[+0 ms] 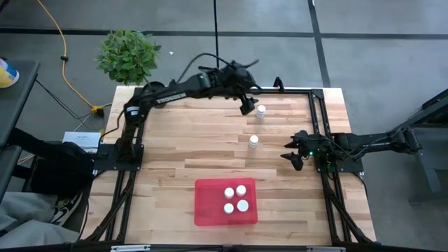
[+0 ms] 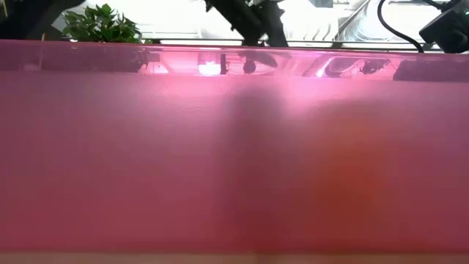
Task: Pick and place pill bottles into a basket
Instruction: Put the white pill bottle into the pink bin
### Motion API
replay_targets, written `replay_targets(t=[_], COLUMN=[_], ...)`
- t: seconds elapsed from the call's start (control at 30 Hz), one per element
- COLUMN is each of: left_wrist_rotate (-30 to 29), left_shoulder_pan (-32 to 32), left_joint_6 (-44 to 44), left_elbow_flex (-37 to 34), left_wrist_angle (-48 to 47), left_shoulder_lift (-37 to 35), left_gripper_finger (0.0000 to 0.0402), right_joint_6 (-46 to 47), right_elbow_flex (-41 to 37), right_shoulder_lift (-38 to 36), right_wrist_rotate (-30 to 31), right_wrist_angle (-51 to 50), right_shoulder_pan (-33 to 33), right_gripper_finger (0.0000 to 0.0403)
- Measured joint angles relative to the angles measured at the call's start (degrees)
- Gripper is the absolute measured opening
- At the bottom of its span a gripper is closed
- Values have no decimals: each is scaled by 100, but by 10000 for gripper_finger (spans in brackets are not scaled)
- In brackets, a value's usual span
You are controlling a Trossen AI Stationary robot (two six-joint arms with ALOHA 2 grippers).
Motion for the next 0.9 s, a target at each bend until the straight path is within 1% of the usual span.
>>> replay_targets(t=[0.2,0.33,0.47,0.73,0.83,0.9], left_wrist_rotate=[-18,-20,2,-67,-179,-102], left_shoulder_pan=[9,7,7,93,175,258], left_joint_6=[-13,-283,-367,-493,-839,-1276], left_elbow_flex=[0,-2,-5,-7,-7,-7], left_wrist_angle=[67,293,444,580,716,861], left_shoulder_lift=[438,715,969,1121,1121,1121], left_gripper_finger=[368,368,367,367,367,367], right_joint_6=[0,0,0,91,101,101], right_elbow_flex=[0,0,0,-2,-2,-2], right_shoulder_lift=[-2,-1,-1,-1,0,0], right_wrist_rotate=[-28,-26,-24,-22,-20,-20], right_wrist_angle=[-4,-4,-4,-4,-4,-4], right_shoulder_pan=[2,2,1,1,2,2], right_gripper_finger=[263,264,264,264,264,264])
